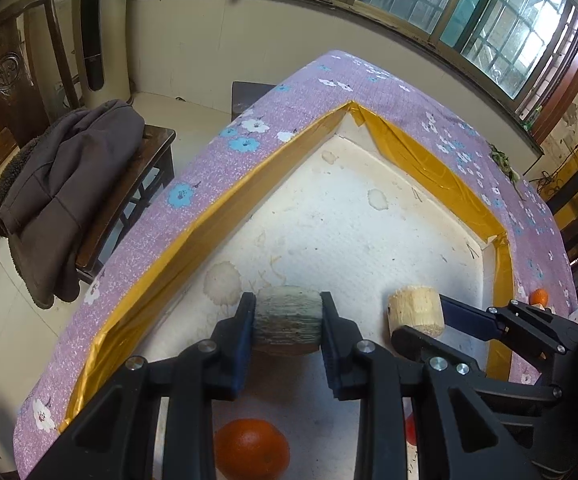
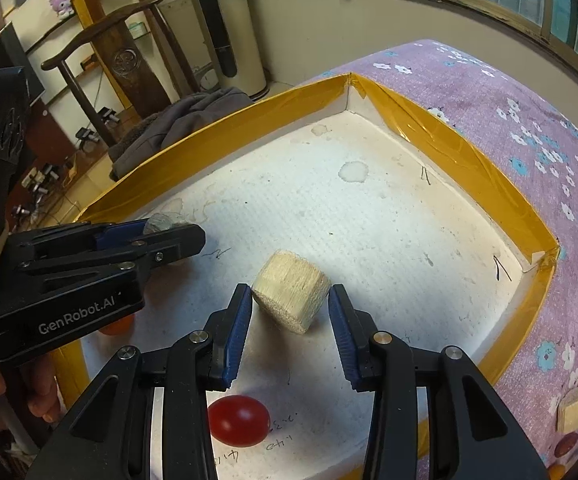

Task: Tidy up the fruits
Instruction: 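Release the cylinders into the tray with both tools, then move both tools back toward the remaining items on the cloth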

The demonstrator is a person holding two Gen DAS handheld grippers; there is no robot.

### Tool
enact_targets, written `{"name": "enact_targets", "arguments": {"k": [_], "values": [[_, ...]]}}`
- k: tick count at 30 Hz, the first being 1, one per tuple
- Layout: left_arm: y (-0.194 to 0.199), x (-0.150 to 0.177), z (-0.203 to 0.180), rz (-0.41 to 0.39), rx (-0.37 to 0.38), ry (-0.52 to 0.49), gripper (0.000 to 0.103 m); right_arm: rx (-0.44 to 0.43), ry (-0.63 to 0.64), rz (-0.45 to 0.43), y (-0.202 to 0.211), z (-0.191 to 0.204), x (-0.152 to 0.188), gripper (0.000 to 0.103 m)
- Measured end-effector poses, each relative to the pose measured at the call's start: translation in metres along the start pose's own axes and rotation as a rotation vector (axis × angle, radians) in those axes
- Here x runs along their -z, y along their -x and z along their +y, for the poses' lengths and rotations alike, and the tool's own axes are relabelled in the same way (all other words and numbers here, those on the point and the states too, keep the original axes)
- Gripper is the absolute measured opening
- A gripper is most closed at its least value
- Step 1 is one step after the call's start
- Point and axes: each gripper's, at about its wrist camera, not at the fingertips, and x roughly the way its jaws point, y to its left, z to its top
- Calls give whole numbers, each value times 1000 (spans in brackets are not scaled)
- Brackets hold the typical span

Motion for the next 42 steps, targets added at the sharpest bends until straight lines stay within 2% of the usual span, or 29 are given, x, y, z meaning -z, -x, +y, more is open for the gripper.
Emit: {"name": "enact_targets", "arguments": {"k": [5,9,14,18,23,32,35,42], "values": [[1,0,2,-4,-7,5,35,4,-24,4,1,-5,2,42],[5,3,5,-10,-26,5,46,9,-64,11,4,-16,6,43],[15,8,6,-24,-41,1,51,9,-110,-8,20,-23,15,43],[26,13,2,-50,-58,-6,61,13,-132,-32,39,-25,26,44],[42,20,-9,-86,-69,-19,67,58,-118,-62,62,-24,45,45],[56,40,-60,-100,-33,-101,74,113,-164,-129,109,-40,90,51],[59,48,-82,-103,-16,-142,76,135,-202,-157,127,-53,107,57],[62,66,-138,-95,23,-240,84,181,-309,-188,160,-87,145,58]]}}
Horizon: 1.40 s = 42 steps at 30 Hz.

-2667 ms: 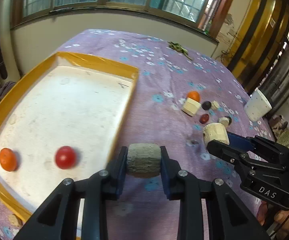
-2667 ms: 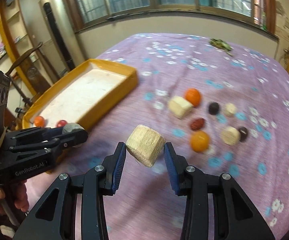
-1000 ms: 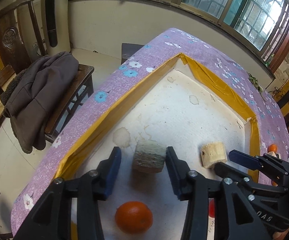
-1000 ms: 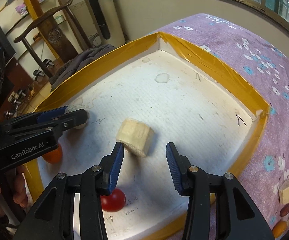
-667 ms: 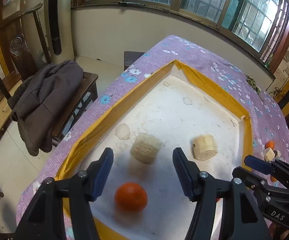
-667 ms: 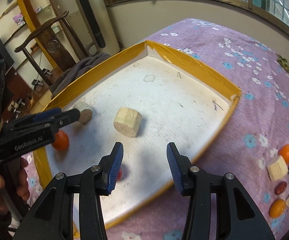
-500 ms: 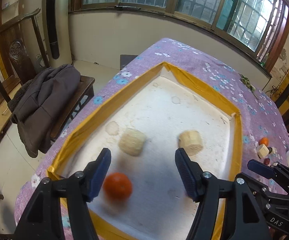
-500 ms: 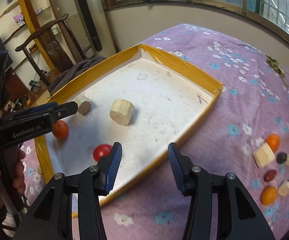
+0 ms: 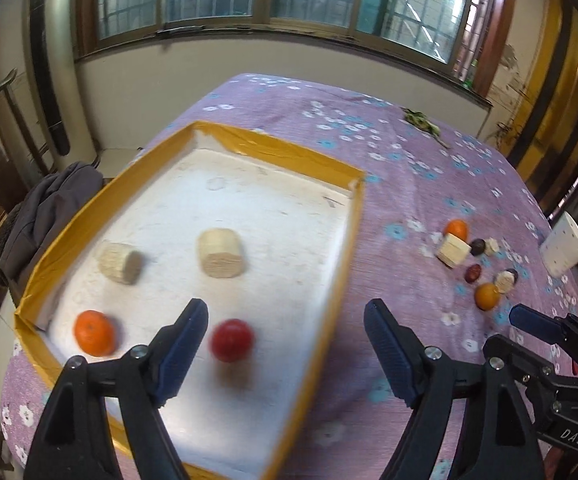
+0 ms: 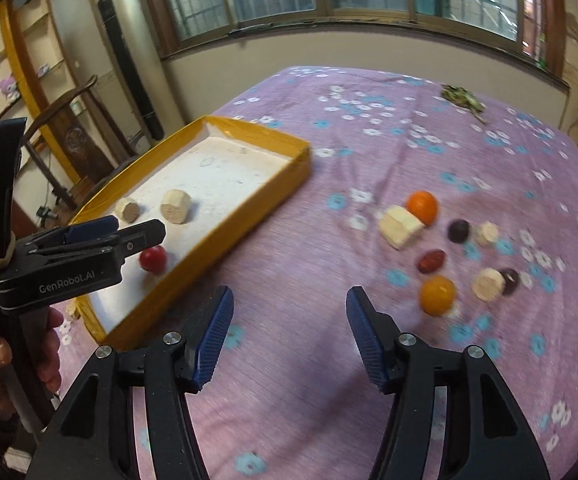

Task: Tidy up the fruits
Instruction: 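Move both tools back toward the remaining items on the cloth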

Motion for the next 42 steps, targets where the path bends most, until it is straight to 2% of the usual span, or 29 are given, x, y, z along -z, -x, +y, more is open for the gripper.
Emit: {"name": "enact_targets", "arguments": {"k": [8,15,22,24,26,32,36,40,42], "values": [[-2,11,-64,11,43,-92,95,82,-120,-13,30,-65,31,59],[-18,19,-103,60,75,-137,96,133,-212,-12,39,-119,49,59],[-29,18,-131,91,87,-194,96,159,-247,-8,30,-158,48,59],[-34,17,-142,97,91,-220,96,144,-257,-11,26,-167,45,59],[-40,16,-152,113,89,-246,96,125,-244,-21,20,-171,37,59],[-45,17,-164,139,89,-277,96,180,-88,-6,-9,-170,14,56],[-45,15,-158,141,71,-264,96,183,-86,6,-19,-181,12,54],[-49,14,-155,157,63,-239,96,103,-72,36,-31,-175,6,54],[-51,13,-155,161,59,-236,96,110,-39,35,-35,-170,4,54]]}}
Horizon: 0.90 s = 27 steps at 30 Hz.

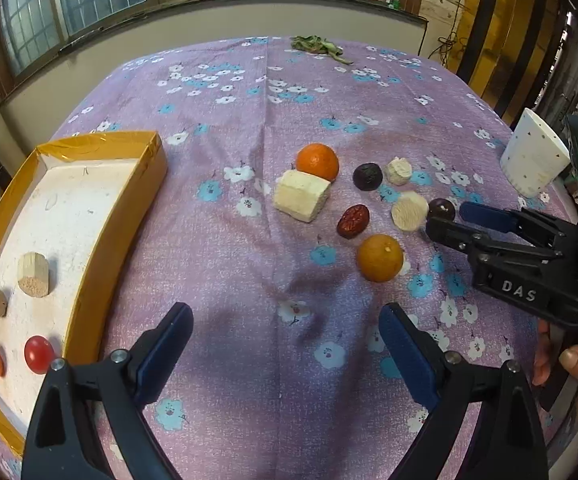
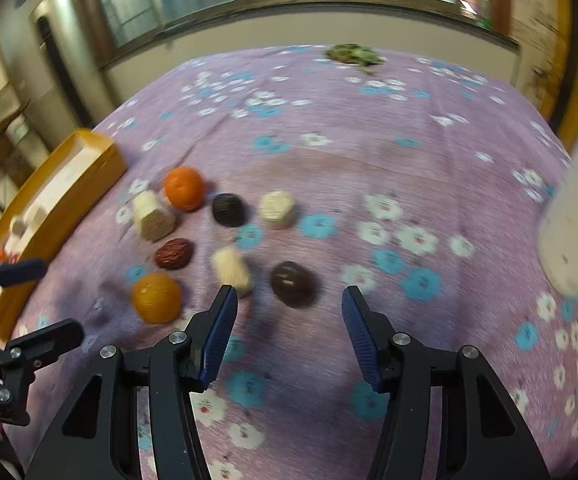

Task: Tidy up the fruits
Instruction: 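Move both tools back toward the remaining items on the cloth, then grasp the small orange with the left tool while the right tool grasps a chocolate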

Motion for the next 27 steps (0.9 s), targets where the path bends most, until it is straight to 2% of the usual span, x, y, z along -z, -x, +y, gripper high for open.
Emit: {"name": "enact_targets", "arguments": {"k": [1,3,5,9,17,19,21,22,23,27], "values": [[0,-1,-1,0,-1,-1,96,-7,2,1,-2,0,-1,54],[-1,-2,-4,-3,0,-10,96,-38,1,8,-5,-1,-2,45],[-2,-4,-8,-5,3,-22,96,-59,5,-1,-5,-2,-3,41],[-8,-9,-21,0,11,-49,96,-45,0,13,-6,-5,-4,23],[-30,-23,-42,18,52,-70,95,-86,-70,9,7,-19,4,22],[-36,-26,-46,20,51,-75,88,-90,-78,10,10,-23,7,22],[-43,-27,-49,27,59,-90,51,-83,-80,9,11,-25,9,22],[-45,-26,-49,32,69,-91,49,-84,-81,9,11,-26,9,22],[-44,-26,-50,1,62,-100,35,-88,-84,12,11,-26,10,22],[-44,-24,-48,-4,86,-100,34,-92,-85,17,8,-27,12,24]]}}
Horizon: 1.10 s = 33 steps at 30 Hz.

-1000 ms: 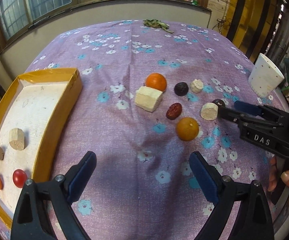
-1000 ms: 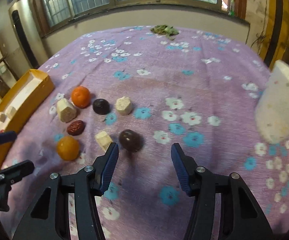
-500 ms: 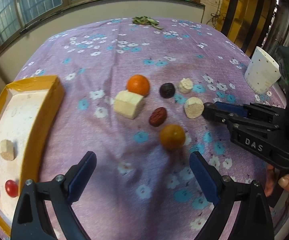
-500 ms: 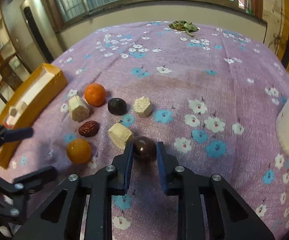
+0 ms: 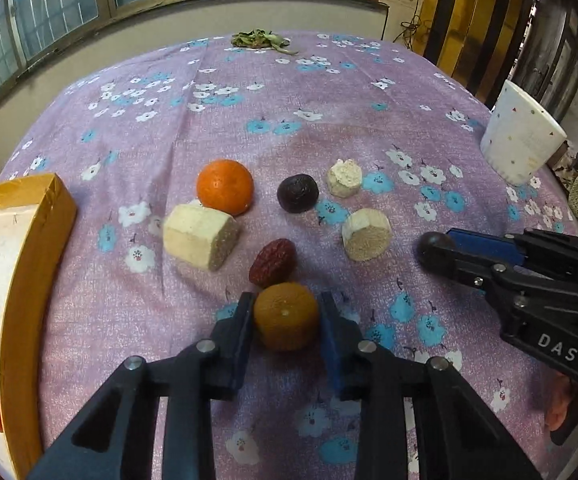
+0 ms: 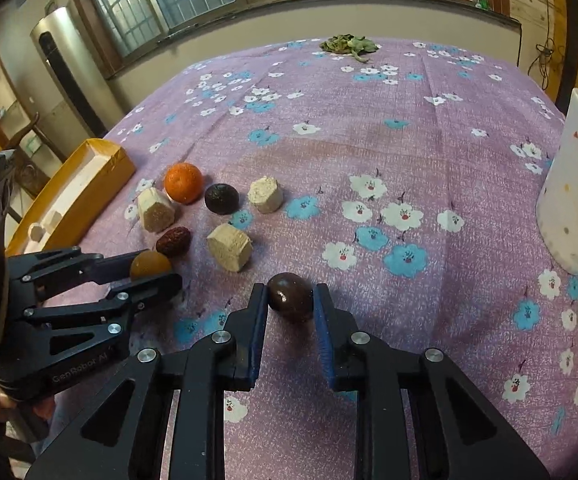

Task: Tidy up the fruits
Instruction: 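Grasp the small orange with the left tool while the right tool grasps a chocolate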

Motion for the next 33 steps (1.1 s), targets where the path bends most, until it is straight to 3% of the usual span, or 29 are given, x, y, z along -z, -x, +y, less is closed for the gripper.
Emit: {"name": "enact_targets", "arguments": {"k": [4,8,15,24,33], "values": [[1,1,9,4,41,47,34,8,1,8,-6,0,0,27],[6,5,15,9,60,76,34,62,43,-9,-4,8,2,23],[22,17,21,-1,52,106,34,51,25,-69,27,15,11,23],[64,36,39,-67,62,112,34,83,63,-119,67,59,35,23],[94,50,80,-114,76,121,34,74,80,-92,50,122,39,23]]}}
